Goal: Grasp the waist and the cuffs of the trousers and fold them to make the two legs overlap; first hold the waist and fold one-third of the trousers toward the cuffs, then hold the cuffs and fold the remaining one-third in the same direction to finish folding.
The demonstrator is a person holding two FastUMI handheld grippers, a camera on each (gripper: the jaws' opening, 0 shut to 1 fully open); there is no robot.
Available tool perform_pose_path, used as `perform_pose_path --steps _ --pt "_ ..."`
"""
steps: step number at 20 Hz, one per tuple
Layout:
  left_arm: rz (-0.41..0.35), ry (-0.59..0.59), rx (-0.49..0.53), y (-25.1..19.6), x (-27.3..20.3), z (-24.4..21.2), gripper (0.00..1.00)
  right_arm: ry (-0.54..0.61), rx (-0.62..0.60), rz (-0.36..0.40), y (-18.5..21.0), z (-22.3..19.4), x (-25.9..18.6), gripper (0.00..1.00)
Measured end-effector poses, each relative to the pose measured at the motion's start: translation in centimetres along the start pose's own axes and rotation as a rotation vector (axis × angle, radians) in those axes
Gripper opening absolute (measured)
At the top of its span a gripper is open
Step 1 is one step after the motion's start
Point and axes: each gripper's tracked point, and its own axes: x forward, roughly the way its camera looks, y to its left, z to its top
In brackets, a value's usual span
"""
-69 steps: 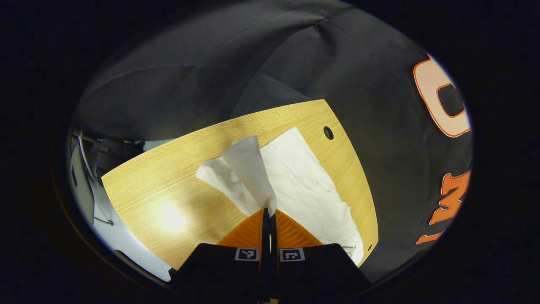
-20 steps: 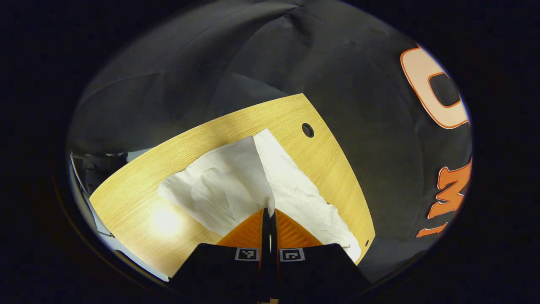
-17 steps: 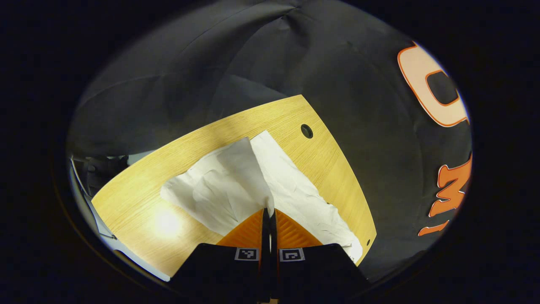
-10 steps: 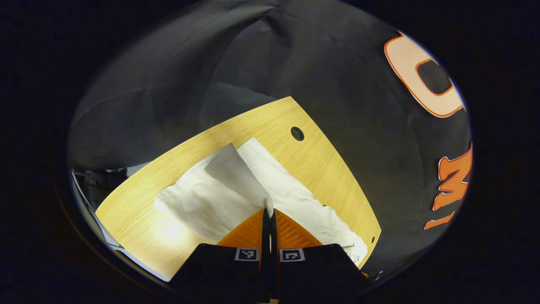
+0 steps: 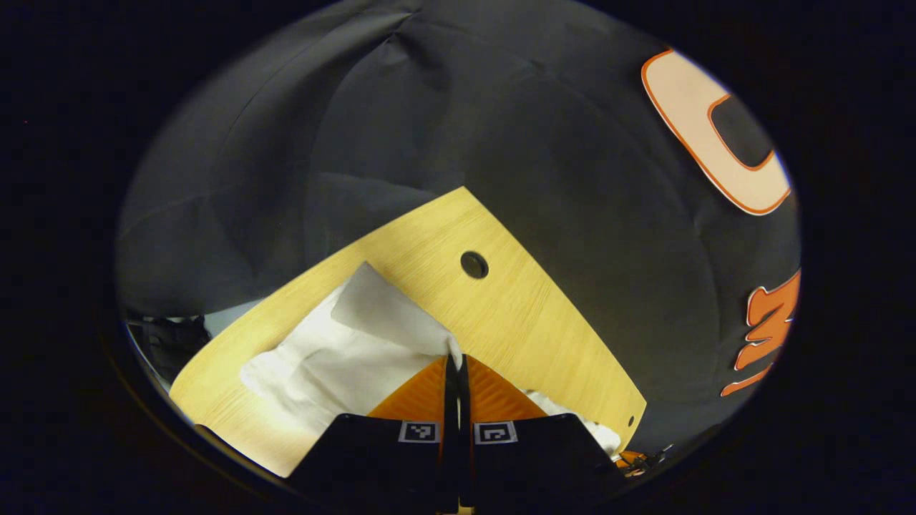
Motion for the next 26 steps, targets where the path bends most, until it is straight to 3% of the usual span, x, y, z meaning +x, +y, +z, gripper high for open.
perform_pose_path --steps 3,9,10,11,13,16,23,26 --pt "0.034 0.020 -0.010 0.9 3.6 1.3 0.04 -0.016 0.001 -0.014 1.3 1.8 1.4 0.00" --pt "0.102 0.156 -0.027 3.7 8.9 -1.7 0.06 0.025 0.021 -0.026 1.7 1.4 4.0 0.03" --pt "0.094 0.157 -0.045 3.8 9.4 -2.2 0.02 0.023 -0.028 -0.010 2.1 1.0 3.9 0.31" --pt "0.098 0.152 -0.047 3.9 8.9 -2.2 0.22 0.021 -0.085 -0.008 2.1 0.7 3.4 0.29" --pt "0.117 0.146 -0.012 5.0 8.0 -2.7 0.67 0.029 -0.133 0.007 2.0 -0.5 2.0 0.67" --pt "0.173 0.105 0.091 6.7 5.8 -2.7 1.00 0.034 -0.075 0.077 3.1 -1.5 -0.7 0.99" --pt "0.122 -0.027 0.217 5.0 -3.2 -3.2 1.00 -0.024 -0.034 0.056 -1.3 0.0 -5.5 0.99" --pt "0.119 -0.166 0.299 3.2 -9.0 -1.7 1.00 -0.057 -0.021 -0.007 -5.5 2.0 -6.5 0.98"
